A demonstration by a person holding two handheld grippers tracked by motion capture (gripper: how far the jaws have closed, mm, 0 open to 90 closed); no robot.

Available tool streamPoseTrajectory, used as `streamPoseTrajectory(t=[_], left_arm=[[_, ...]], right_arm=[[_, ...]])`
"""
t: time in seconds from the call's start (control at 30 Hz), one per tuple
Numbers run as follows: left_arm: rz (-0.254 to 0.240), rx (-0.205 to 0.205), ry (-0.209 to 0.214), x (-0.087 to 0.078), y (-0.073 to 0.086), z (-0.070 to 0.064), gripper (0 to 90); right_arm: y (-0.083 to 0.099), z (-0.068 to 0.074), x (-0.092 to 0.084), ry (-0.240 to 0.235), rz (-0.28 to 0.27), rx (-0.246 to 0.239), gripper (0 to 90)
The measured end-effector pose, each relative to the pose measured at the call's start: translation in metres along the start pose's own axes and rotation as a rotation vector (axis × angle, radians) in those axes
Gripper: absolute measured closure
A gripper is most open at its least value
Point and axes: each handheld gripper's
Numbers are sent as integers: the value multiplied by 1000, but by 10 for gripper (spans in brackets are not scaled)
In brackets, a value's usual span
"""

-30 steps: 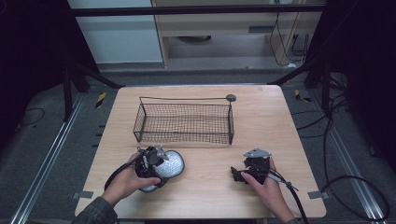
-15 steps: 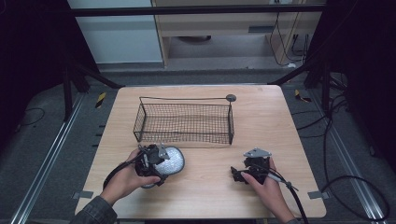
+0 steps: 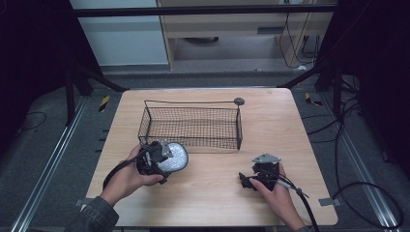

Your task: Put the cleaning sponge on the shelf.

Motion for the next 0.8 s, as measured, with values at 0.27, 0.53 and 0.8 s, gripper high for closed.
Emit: streamPoseTrajectory(t=[0.27, 0.53, 0.8], left_arm=[[-3, 20, -29, -8, -4, 8, 123], [-3, 28, -48, -16, -6, 17, 127], [-10, 32, -69, -23, -13, 26, 127]], right_arm=[[0, 0, 0, 3, -1, 2, 4], [0, 0, 0, 2, -4, 2, 4], [0, 0, 1, 1, -4, 1, 4]])
Point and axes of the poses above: each handheld gripper's, and its own axes: x roughly forward along the jaws, y roughly out of its underside, z roughly to its left, and after that the axes turned 6 degrees about -x, right-handed
